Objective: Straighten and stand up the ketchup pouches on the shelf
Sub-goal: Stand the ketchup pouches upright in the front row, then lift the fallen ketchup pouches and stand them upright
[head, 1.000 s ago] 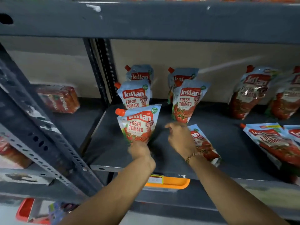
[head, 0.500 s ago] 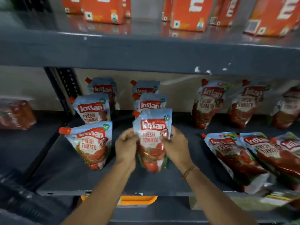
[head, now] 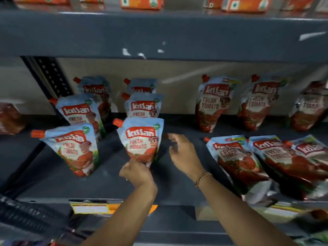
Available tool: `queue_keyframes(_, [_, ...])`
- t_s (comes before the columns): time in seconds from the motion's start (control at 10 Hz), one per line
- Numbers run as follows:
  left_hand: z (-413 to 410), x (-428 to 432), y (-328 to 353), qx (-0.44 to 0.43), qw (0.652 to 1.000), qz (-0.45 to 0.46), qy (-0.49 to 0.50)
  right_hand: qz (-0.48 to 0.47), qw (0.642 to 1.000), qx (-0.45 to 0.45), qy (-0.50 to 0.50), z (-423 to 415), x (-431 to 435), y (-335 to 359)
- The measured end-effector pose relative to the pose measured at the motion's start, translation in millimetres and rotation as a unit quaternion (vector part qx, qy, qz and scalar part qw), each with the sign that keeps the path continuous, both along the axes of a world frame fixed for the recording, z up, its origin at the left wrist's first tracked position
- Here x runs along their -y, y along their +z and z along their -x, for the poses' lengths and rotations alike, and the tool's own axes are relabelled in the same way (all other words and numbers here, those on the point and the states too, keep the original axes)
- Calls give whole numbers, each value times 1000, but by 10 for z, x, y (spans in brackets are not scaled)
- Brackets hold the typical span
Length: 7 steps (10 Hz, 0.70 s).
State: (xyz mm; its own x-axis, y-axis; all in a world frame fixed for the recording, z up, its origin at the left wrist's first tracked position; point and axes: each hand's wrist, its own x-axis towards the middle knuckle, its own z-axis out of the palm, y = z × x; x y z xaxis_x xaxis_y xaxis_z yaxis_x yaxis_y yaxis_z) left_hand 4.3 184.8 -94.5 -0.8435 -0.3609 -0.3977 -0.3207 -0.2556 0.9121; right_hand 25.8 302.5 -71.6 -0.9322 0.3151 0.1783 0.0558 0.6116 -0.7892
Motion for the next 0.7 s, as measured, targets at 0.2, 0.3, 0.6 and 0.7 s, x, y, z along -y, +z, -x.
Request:
queue_keyframes(0.2, [-436, -1109, 157, 121, 950, -125, -258, -245, 937, 167, -186, -563, -1280, 309])
queue_keyframes(0.3, [-620, -1567, 225, 182, 895, -92, -396, -207, 914, 279, -211, -834, -1837, 342])
queue_keyframes(0.6, [-631, -1736, 222, 96, 945, -59, -306, 61, 966, 194, -157, -886, -1969, 218])
queue_keyframes(0.7, [-585, -1678, 360, -66, 967, -48, -241, 36, 986, 49, -155, -845, -1866, 327])
